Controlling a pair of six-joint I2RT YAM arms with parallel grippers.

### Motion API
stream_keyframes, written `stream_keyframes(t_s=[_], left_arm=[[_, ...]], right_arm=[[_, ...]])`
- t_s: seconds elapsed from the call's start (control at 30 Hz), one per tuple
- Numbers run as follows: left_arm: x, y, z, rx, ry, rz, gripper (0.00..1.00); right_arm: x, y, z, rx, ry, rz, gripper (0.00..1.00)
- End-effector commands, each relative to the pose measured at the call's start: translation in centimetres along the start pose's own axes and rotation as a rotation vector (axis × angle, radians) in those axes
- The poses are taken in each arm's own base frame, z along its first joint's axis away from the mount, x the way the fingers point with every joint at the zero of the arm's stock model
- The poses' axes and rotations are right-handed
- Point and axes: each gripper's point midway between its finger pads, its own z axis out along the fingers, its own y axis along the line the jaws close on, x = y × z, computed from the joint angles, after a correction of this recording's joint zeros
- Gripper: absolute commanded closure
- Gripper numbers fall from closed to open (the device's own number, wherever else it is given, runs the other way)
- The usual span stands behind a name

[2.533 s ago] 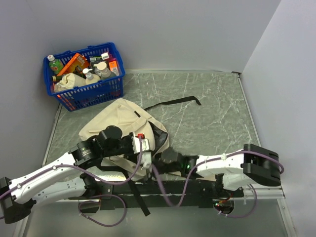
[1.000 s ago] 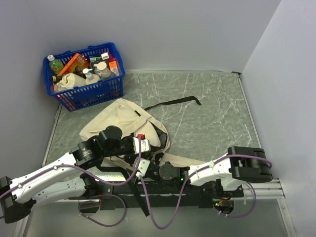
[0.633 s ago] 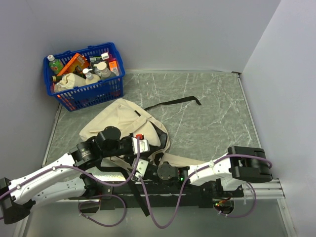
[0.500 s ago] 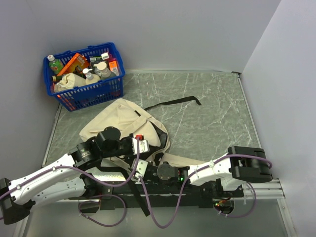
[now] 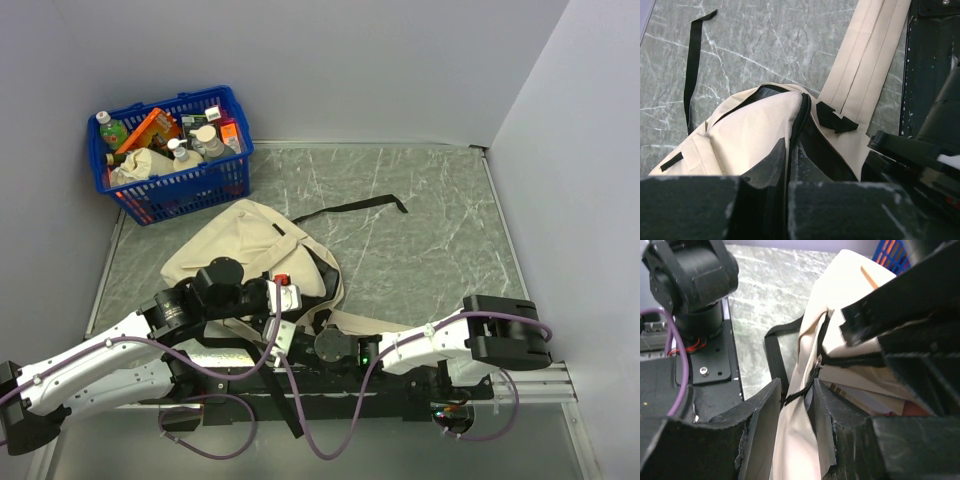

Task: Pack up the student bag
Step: Zip the student bag at the center of the board.

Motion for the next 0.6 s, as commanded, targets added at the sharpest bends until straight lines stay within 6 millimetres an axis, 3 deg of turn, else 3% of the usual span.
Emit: stream_keyframes(t_s=[0.0, 0.13, 0.23, 0.33, 0.43, 0.53, 0.57], left_arm=[[-2.2, 0.0, -0.1, 0.01, -0.095, 0.019, 0.99], [-2.1, -0.1, -0.1, 0.015, -0.094, 0.021, 0.99], [-2.2, -0.1, 0.0, 0.017, -0.093, 0.025, 0.99], [-2.1, -0.2, 0.0, 0.022, -0.091, 0.026, 0.99], [-1.8, -0.4, 0.0, 0.029, -0.086, 0.029, 0.99], [-1.4, -0.7, 0.0, 0.046, -0.082, 0.048, 0.86], [-1.3, -1.1, 0.0, 0.063, -0.078, 0.049, 0.71]], right_arm=[[-2.1, -1.2, 0.9, 0.026, -0.053, 0.054, 0.6], [-2.1, -1.4, 0.9, 0.01, -0.045, 0.081, 0.63], [-1.5, -1.2, 0.9, -0.003, -0.022, 0.089, 0.71], [-1.3, -1.1, 0.8, -0.015, -0.016, 0.104, 0.89], [-1.5, -1.0, 0.6, -0.024, -0.012, 0.101, 1.0], [-1.5, -1.4, 0.5, -0.007, -0.01, 0.106, 1.0], [-1.5, -1.5, 0.5, -0.001, -0.008, 0.108, 1.0]])
